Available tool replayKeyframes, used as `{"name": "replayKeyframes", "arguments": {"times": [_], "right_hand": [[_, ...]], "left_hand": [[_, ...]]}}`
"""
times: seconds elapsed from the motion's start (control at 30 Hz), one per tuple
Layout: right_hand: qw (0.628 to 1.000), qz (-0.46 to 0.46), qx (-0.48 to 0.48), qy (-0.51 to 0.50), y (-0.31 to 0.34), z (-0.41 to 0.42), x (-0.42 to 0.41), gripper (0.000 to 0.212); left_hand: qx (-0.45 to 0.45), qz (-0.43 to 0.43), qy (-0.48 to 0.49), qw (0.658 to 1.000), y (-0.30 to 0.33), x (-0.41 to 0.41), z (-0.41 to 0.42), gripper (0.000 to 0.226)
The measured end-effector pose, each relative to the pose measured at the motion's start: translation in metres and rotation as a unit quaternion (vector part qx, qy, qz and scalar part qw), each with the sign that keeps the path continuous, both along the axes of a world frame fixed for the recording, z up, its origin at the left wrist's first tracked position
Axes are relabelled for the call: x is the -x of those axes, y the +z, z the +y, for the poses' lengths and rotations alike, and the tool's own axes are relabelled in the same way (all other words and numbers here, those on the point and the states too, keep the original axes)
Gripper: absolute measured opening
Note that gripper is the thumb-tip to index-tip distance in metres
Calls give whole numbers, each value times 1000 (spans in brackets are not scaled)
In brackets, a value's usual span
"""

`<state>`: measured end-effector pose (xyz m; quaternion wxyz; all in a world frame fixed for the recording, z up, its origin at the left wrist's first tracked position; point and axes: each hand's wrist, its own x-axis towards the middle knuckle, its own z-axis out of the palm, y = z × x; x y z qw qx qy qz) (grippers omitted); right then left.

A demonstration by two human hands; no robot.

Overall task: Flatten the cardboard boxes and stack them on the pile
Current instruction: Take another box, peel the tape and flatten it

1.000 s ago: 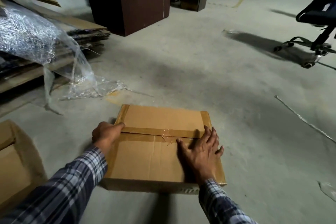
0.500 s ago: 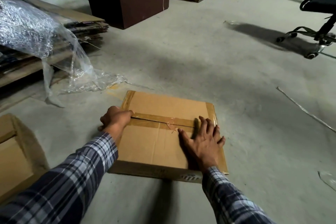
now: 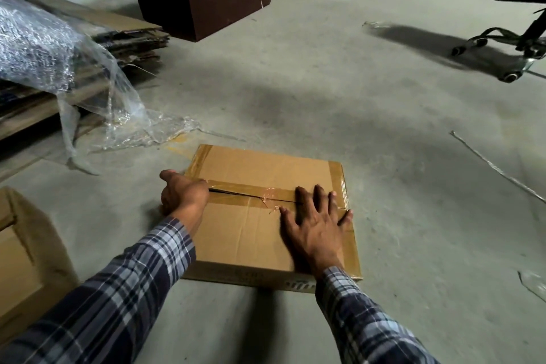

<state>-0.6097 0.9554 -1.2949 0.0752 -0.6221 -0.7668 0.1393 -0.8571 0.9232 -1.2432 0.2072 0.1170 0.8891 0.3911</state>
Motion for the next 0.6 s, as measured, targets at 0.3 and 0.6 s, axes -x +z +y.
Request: {"name": "replayKeyframes", "arguments": {"times": [0.3,0.6], "right_hand": [[999,-14,-9,33,-2,-3,6,75],[999,-11,-1,39,-1,-2,6,73]], "left_hand": [[-120,-243,90,958,-12,-11,8,67],[-231,-274,109,927,-29,-51,0,57]]}}
